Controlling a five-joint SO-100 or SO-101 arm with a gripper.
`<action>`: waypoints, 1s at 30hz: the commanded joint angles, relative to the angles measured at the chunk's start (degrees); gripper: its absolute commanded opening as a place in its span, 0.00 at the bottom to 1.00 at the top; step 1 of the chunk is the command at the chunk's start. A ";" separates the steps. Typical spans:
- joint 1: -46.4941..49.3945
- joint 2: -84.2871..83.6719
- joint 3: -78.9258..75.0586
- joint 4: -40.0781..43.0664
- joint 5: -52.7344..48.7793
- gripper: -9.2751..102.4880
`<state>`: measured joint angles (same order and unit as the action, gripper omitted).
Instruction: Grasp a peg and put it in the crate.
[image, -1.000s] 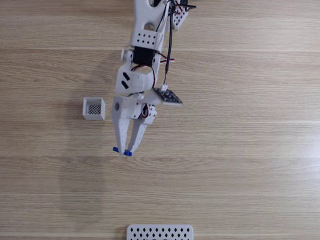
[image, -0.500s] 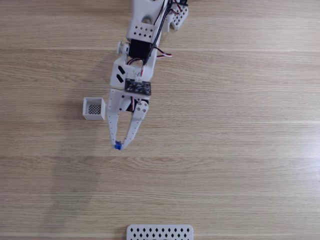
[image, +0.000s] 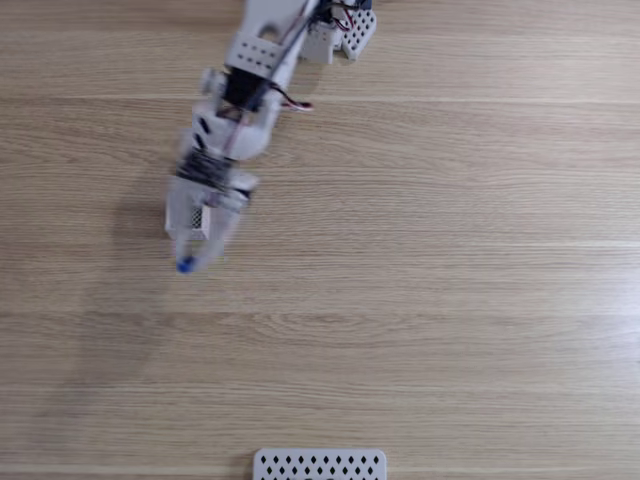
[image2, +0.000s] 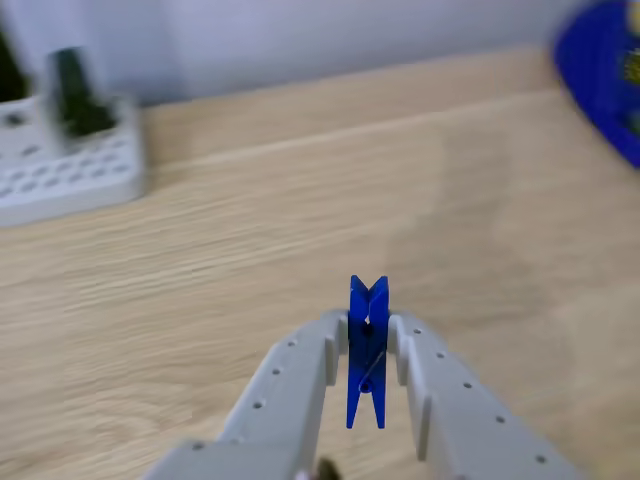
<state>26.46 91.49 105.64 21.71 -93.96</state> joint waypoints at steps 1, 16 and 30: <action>3.08 9.76 -0.97 -4.83 1.58 0.07; 10.37 15.73 22.59 -22.50 1.23 0.07; 7.65 27.95 43.15 -29.53 1.32 0.07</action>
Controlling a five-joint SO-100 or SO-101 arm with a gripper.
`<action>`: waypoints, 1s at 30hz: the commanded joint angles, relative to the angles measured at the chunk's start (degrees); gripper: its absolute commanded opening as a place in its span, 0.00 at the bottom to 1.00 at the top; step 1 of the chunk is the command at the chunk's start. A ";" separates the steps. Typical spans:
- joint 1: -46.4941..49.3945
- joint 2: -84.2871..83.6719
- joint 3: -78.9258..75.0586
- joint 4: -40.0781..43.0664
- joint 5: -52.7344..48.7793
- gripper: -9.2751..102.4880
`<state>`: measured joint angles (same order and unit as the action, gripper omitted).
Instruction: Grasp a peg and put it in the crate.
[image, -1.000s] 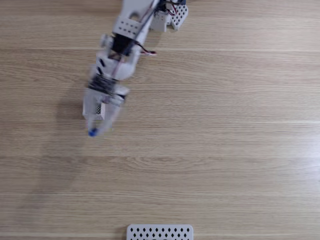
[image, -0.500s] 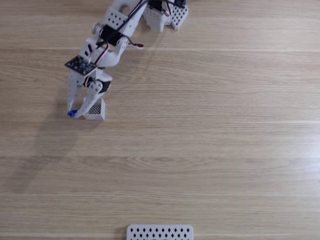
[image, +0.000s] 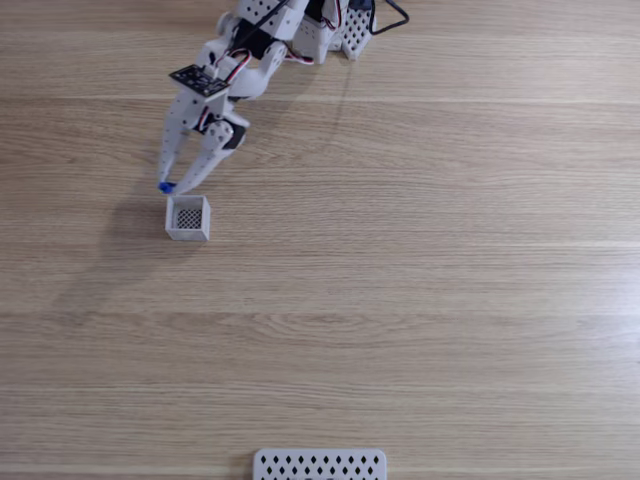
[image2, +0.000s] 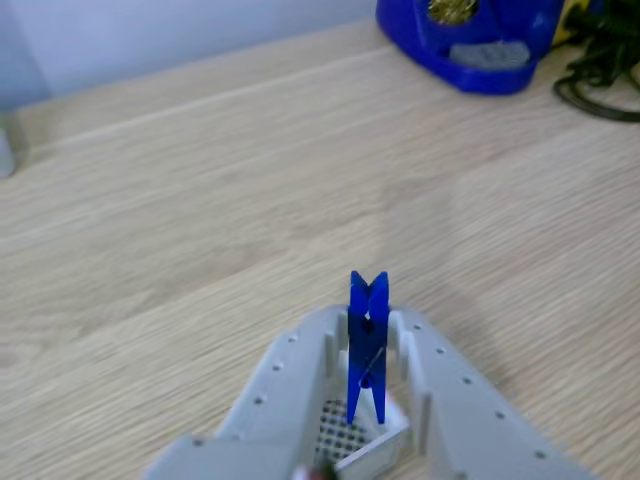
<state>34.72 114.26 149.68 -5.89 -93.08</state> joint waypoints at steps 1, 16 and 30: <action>-0.70 5.10 -0.88 -1.93 0.44 0.07; -2.20 -4.31 -1.32 -8.70 0.26 0.07; -1.67 -9.49 -1.05 -15.38 0.35 0.10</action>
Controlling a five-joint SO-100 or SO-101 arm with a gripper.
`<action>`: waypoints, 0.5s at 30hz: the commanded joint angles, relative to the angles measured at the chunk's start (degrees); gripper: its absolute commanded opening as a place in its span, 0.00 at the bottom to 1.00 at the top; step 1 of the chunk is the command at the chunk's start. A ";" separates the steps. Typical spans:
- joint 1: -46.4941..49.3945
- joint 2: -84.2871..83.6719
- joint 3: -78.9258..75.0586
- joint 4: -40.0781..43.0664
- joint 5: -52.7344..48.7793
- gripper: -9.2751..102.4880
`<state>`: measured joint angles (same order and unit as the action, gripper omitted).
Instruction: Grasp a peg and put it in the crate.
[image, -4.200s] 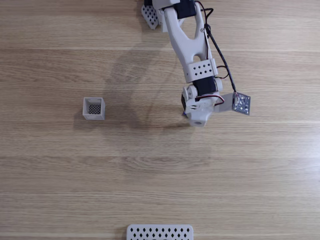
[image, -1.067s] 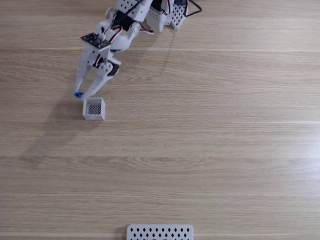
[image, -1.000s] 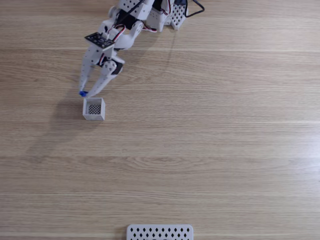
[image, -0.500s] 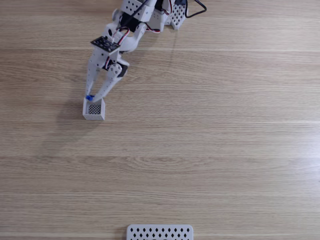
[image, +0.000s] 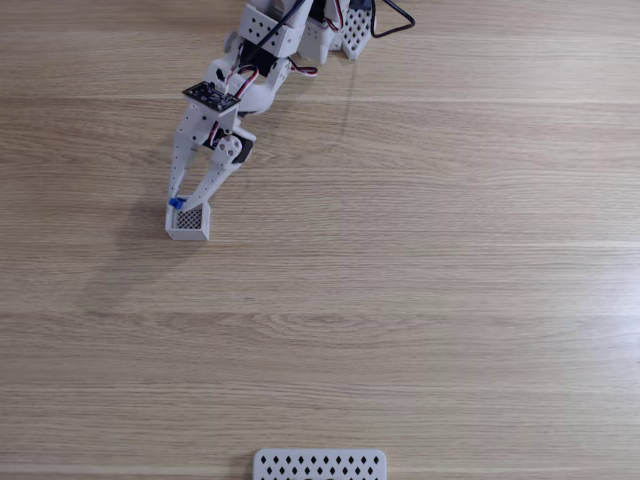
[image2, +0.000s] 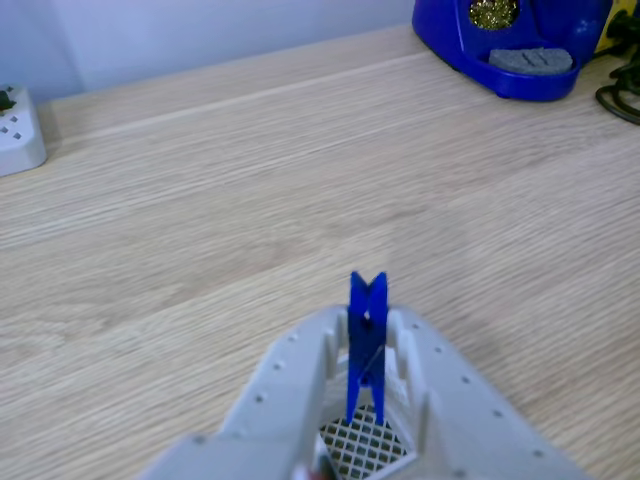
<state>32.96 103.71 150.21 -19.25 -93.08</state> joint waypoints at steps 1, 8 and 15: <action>0.18 1.05 -1.67 -1.93 0.44 0.12; 0.09 1.23 -1.67 -2.02 0.35 0.24; -0.18 2.29 -1.67 -1.49 0.26 0.05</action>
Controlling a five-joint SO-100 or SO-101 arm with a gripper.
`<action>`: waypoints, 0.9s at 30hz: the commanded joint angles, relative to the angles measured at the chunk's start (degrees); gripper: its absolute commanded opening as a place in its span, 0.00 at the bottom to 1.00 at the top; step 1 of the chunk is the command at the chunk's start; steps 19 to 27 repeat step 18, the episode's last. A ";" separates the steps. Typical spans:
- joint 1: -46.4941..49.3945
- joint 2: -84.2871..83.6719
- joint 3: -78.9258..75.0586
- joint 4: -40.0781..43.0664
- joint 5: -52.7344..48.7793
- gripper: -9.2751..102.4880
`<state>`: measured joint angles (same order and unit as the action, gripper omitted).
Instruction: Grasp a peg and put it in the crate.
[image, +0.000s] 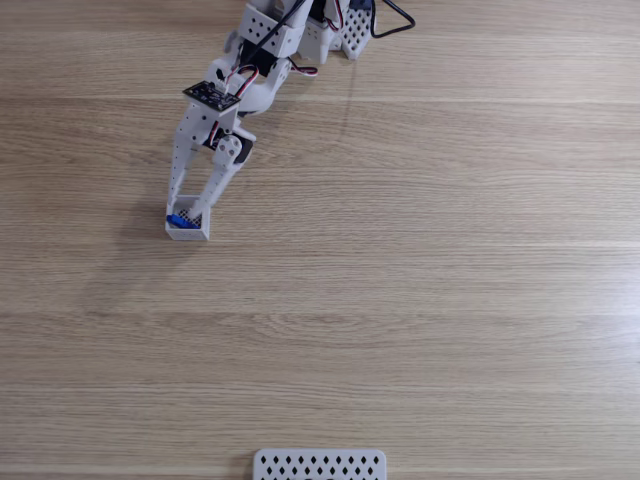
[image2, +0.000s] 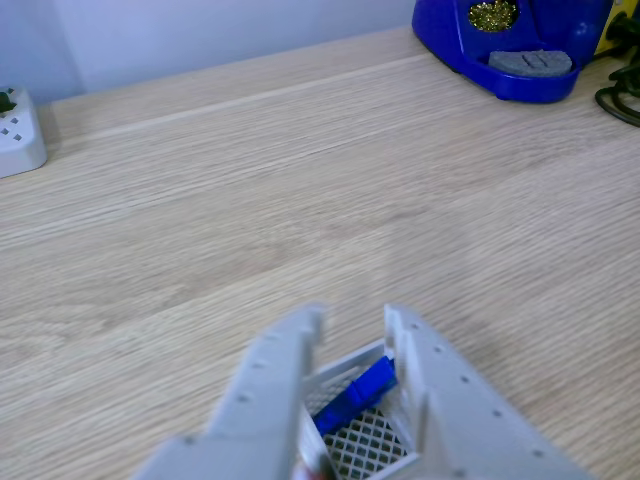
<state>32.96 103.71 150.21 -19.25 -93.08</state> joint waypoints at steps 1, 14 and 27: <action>-0.44 3.08 -1.67 -1.41 0.26 0.06; -5.01 10.37 0.70 -1.05 0.44 0.08; -6.15 11.16 1.05 -1.05 0.44 0.08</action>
